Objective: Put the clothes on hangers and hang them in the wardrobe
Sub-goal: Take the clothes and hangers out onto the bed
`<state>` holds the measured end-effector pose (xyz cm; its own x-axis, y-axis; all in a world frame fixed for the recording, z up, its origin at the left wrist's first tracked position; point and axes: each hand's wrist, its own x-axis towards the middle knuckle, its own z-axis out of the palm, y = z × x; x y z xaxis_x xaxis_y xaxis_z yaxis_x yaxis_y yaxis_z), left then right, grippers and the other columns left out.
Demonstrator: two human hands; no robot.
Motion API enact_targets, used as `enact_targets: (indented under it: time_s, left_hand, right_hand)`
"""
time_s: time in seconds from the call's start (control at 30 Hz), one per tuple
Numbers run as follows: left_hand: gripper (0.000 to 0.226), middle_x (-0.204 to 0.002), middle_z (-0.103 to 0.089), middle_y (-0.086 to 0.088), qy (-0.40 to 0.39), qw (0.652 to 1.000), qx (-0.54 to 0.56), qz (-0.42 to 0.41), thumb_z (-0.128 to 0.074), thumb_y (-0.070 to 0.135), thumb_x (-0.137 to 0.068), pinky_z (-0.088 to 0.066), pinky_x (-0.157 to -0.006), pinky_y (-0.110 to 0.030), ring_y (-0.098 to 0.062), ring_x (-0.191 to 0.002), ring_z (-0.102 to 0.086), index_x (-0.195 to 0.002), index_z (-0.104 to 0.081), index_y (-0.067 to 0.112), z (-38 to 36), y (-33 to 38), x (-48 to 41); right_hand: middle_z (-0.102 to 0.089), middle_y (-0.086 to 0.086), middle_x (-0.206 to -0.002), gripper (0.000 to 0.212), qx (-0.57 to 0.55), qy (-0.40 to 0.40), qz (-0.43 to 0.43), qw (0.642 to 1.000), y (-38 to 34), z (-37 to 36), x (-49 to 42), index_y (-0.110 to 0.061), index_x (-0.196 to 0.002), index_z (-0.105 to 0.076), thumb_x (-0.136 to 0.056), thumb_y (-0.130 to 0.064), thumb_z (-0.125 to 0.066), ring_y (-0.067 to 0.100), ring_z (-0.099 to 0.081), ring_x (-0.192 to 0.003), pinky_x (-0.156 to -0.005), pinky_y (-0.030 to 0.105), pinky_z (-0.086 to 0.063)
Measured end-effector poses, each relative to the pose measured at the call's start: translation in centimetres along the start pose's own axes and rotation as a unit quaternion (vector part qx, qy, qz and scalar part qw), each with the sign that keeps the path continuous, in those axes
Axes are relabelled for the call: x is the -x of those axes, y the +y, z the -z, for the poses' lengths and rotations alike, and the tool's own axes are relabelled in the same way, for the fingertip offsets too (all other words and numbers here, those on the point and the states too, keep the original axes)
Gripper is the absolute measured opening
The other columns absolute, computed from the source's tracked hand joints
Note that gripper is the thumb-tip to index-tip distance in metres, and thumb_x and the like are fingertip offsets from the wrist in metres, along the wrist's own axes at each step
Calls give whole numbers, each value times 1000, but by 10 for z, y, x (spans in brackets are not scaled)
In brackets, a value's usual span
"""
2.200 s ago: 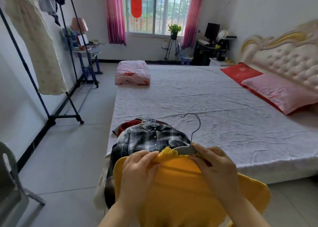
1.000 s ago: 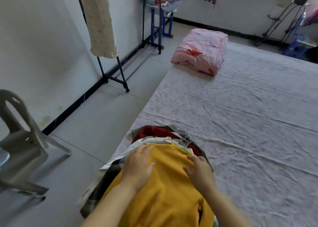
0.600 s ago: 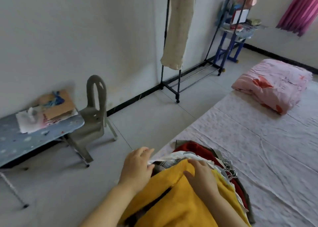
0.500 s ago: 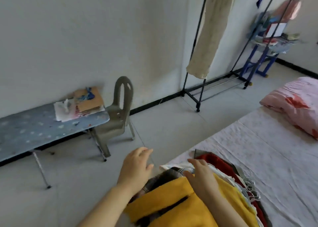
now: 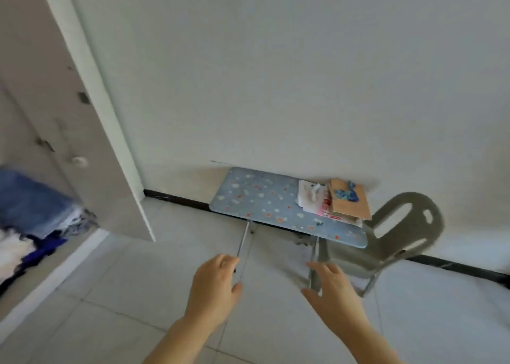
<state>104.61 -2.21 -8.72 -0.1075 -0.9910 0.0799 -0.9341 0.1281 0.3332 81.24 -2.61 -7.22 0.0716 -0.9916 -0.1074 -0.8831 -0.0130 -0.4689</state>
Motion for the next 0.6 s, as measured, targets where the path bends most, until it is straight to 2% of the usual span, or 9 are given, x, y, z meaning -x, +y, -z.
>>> enact_targets:
  time_s: [0.13,0.4,0.6]
  left_hand:
    - [44,-122,-55,-3,54,995,-9,87,-58,33,-86,-41,-91,-28,-21,-110,-53,-127,-52,15,49,-106,-2]
    - [49,-134,-45,6,116,967,-38,224,-49,38,-92,-36,-98,-21,-10,-118,-46,-137,-38,25,115,-263,8]
    - [52,-142,-35,6,147,933,-47,325,-48,40,-92,-27,-107,-25,-11,-128,-35,-140,-33,26,141,-354,-2]
  right_hand:
    - [-40,-6,-134,56,16,-42,102,994,-112,-40,-59,-29,-140,-36,-89,-40,-58,14,-40,-125,-101,25,-36]
    - [-39,-8,-136,57,44,-87,267,959,-293,-108,-141,-31,-141,-33,-90,-40,-56,11,-39,-126,-104,24,-35]
    - [-43,-7,-133,58,58,-115,371,920,-400,-158,-208,-30,-140,-34,-88,-39,-58,13,-43,-122,-102,27,-38]
